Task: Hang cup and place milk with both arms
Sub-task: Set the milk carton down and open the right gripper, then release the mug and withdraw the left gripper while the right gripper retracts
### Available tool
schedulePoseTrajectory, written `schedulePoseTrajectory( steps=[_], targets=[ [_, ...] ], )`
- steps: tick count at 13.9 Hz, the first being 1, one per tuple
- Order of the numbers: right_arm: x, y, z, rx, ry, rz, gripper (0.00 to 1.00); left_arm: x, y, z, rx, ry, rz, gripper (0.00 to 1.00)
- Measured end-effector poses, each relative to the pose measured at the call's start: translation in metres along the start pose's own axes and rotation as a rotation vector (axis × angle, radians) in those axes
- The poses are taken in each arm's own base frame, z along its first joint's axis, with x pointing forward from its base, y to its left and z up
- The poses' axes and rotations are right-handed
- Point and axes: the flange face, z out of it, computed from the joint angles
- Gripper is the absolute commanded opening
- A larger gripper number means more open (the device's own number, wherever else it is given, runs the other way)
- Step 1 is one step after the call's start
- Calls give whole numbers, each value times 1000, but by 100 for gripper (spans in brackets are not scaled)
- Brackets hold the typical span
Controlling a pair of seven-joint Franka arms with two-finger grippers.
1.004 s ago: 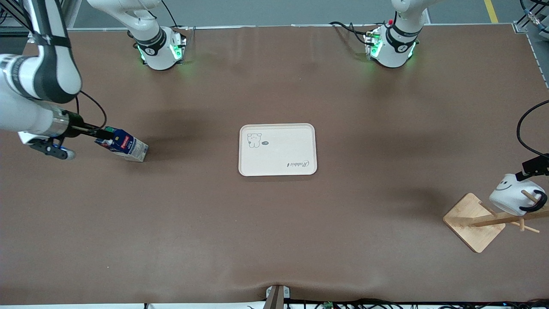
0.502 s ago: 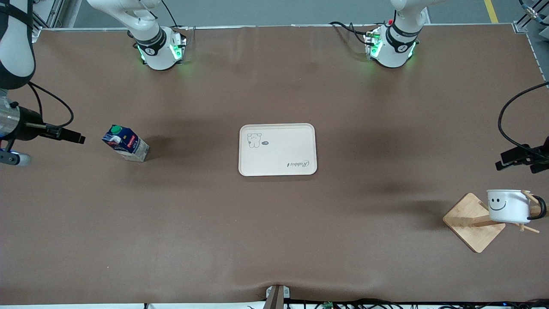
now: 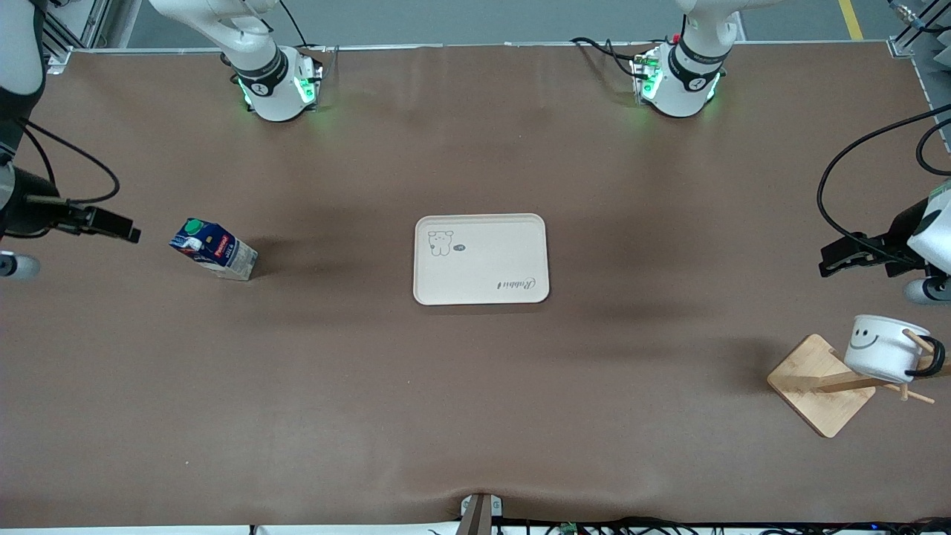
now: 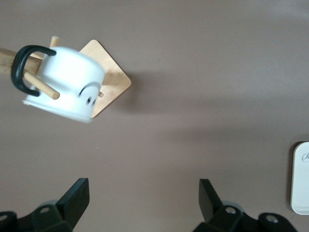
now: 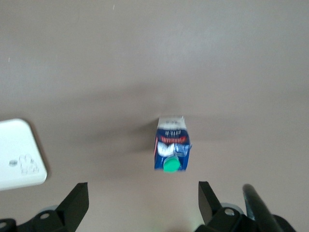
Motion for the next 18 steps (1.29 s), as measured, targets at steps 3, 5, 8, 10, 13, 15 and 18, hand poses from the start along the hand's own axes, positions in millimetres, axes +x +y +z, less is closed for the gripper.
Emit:
schedulePoseTrajectory(
  steps=[3, 5, 8, 10, 13, 15, 18],
  targets=[
    [-13, -8, -24, 6, 34, -17, 100, -2, 15, -2, 26, -9, 31, 100],
    [-15, -2, -49, 12, 89, -9, 100, -2, 23, -6, 26, 0, 44, 100],
    [-27, -5, -57, 13, 39, -18, 100, -1, 22, -14, 27, 16, 41, 100],
    [-32, -13, -70, 13, 55, -33, 100, -3, 21, -18, 28, 13, 38, 100],
    [-48, -11, -104, 20, 122, -36, 100, -13, 20, -28, 32, -18, 35, 100],
    [-56, -6, -108, 24, 152, -44, 100, -20, 21, -40, 35, -18, 37, 100],
    [-67, 8, -94, 25, 184, -119, 100, -38, 40, -58, 43, -35, 67, 100]
  ],
)
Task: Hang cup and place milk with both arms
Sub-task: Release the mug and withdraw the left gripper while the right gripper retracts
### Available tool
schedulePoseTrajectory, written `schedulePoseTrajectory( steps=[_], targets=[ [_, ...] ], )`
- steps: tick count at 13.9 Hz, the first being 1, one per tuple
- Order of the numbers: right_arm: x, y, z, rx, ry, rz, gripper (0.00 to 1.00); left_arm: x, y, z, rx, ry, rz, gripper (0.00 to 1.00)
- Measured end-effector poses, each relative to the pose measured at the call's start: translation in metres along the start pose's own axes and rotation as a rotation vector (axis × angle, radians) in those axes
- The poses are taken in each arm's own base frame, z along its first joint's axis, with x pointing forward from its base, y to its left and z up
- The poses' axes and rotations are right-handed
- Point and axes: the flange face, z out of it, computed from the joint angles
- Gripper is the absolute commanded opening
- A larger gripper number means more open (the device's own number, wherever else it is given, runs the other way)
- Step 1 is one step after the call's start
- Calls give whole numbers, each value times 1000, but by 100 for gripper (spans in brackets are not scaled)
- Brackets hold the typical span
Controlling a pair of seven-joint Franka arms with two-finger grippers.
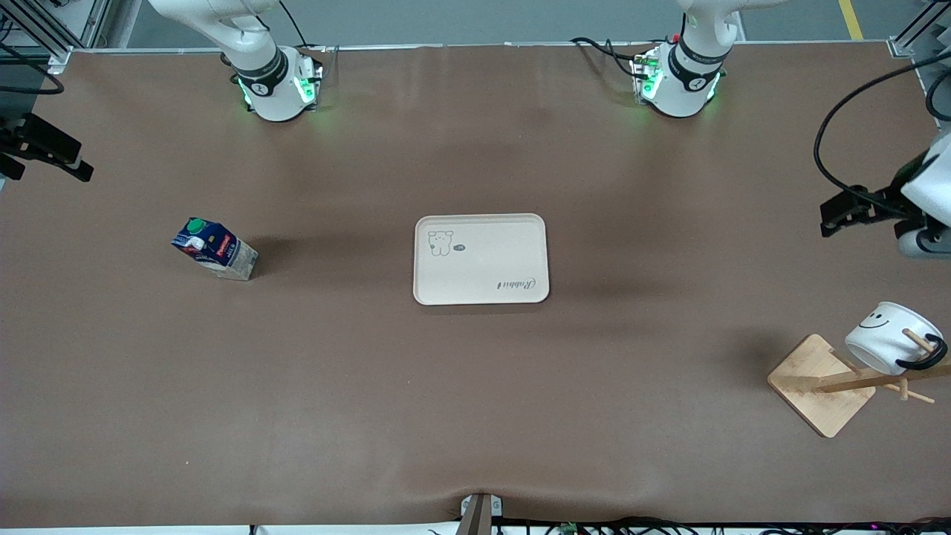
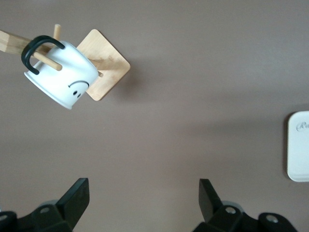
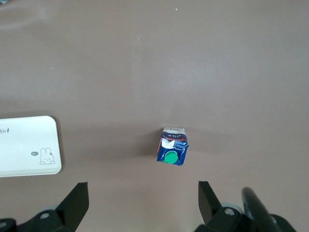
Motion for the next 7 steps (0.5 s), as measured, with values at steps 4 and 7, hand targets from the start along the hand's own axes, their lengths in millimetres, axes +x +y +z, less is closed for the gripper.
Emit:
schedulePoseTrajectory(
  steps=[4, 7],
  targets=[
    [-13, 13, 4, 4, -4, 0, 100, -21, 16, -4, 10, -14, 20, 100],
    [-13, 21, 4, 3, -5, 13, 100, -34, 8, 0, 1, -23, -1, 100]
  ],
)
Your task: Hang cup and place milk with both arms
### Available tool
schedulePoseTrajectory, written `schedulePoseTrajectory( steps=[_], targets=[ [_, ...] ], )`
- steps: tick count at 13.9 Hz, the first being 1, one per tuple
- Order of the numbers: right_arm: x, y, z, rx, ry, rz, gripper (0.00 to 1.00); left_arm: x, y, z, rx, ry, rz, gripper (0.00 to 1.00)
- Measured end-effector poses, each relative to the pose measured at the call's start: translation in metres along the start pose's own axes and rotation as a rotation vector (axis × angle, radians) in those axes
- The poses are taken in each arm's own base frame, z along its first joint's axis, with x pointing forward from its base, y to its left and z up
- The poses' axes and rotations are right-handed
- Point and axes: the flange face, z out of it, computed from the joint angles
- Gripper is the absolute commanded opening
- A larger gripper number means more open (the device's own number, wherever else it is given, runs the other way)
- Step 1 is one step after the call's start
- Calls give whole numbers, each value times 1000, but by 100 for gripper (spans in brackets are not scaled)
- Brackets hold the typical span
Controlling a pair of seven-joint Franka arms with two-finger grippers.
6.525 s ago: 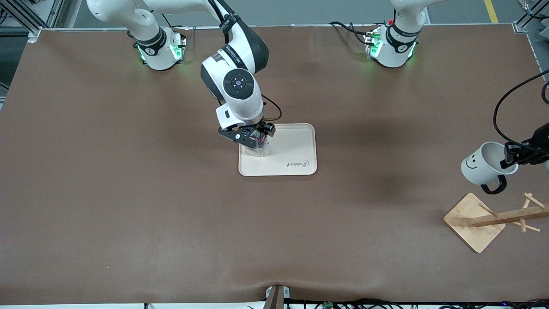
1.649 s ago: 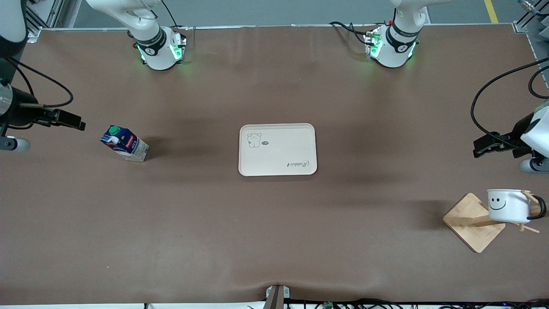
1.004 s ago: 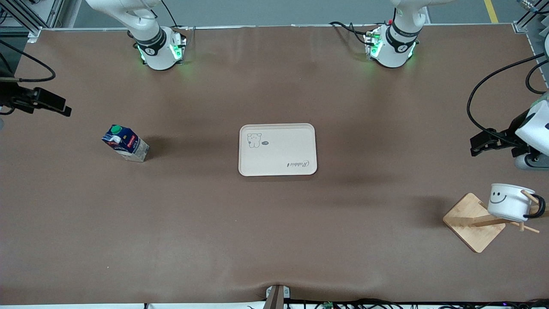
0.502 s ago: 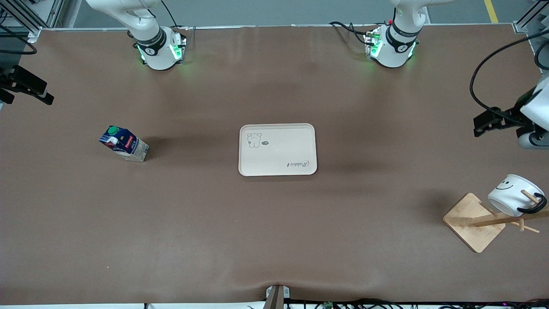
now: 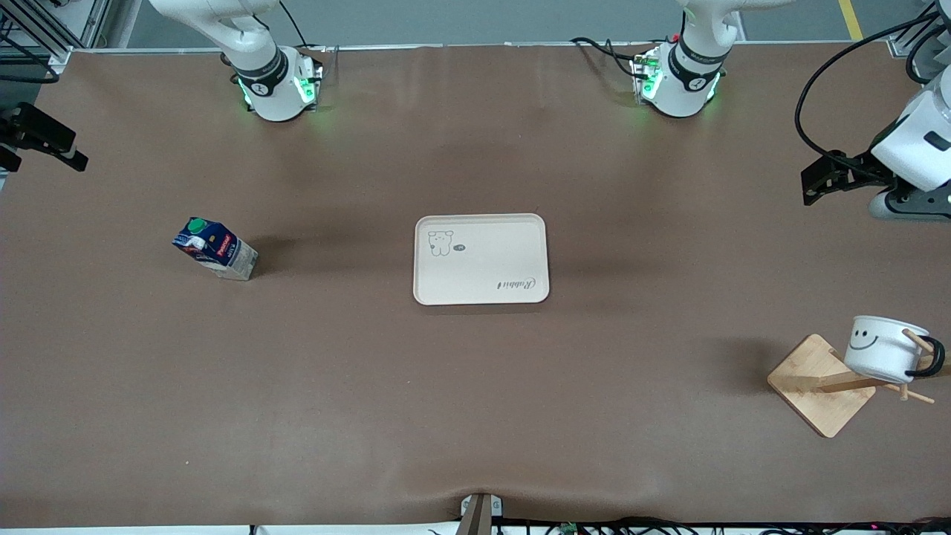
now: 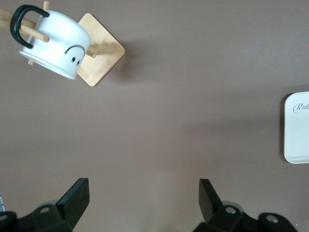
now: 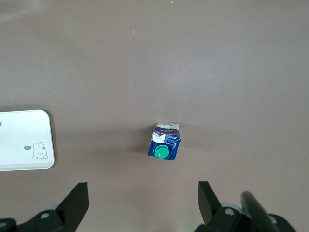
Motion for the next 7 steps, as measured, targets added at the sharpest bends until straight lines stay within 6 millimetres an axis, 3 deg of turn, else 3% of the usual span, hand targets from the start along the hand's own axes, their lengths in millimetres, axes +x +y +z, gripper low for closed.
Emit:
schedulePoseTrajectory(
  steps=[3, 7],
  targets=[
    [0, 0, -1, 0, 3, 1, 100, -13, -2, 3, -18, -6, -10, 100],
    [0, 2, -2, -1, 8, 3, 100, -16, -1, 2, -21, -5, -10, 100]
  ],
)
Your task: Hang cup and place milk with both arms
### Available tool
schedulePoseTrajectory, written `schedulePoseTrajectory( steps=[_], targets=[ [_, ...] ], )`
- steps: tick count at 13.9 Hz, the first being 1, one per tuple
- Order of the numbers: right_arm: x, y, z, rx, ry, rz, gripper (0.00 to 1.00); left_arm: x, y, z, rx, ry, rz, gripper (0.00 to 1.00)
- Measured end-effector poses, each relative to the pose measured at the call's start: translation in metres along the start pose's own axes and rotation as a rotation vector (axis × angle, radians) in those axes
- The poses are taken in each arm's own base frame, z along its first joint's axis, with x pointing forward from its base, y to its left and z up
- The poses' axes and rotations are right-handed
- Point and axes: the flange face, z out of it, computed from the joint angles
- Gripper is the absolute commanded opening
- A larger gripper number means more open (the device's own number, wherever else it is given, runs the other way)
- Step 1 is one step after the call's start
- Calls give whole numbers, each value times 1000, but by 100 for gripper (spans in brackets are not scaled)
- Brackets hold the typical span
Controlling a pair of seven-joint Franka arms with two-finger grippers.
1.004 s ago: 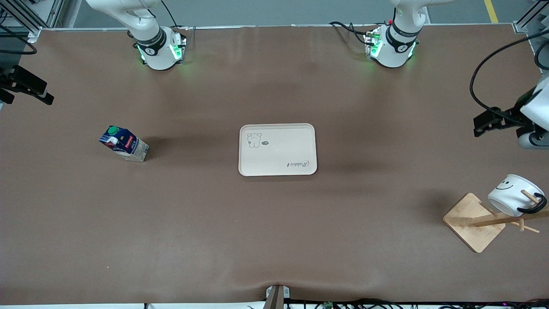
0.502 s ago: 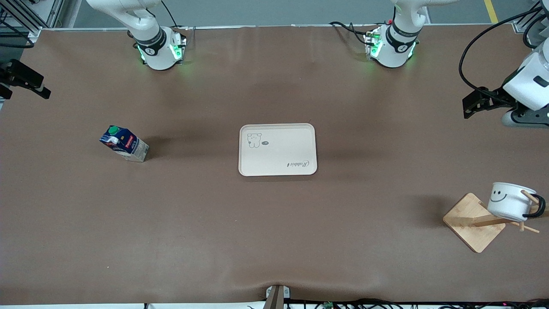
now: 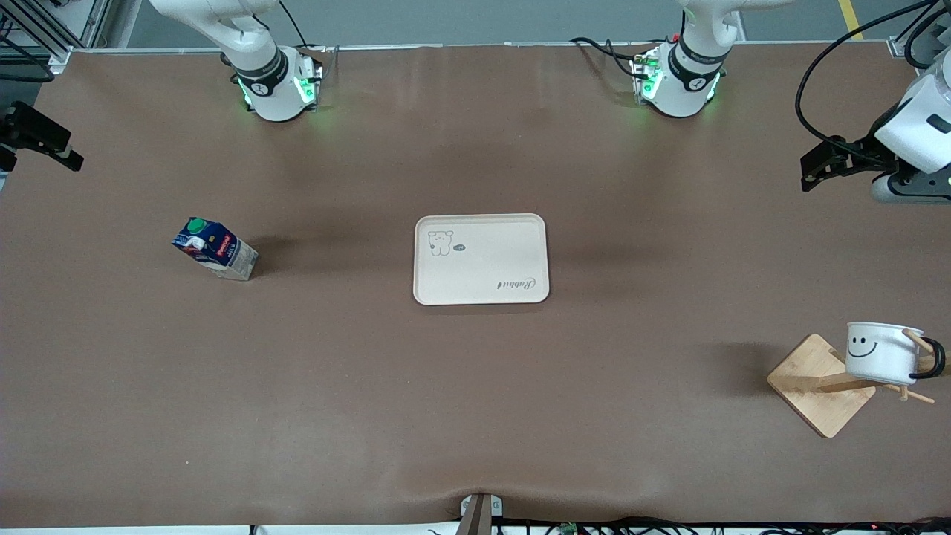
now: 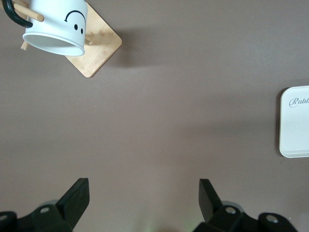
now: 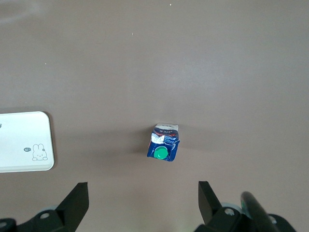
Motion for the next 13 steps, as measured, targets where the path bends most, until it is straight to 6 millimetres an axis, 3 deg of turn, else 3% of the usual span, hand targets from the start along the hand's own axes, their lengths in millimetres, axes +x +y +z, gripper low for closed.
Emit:
schedulePoseTrajectory(
  steps=[6, 13],
  targets=[
    [0, 12, -1, -5, 5, 19, 100, 1, 3, 2, -1, -2, 5, 100],
    [-1, 10, -1, -10, 3, 18, 100, 3, 7, -7, -42, 20, 6, 100]
  ],
)
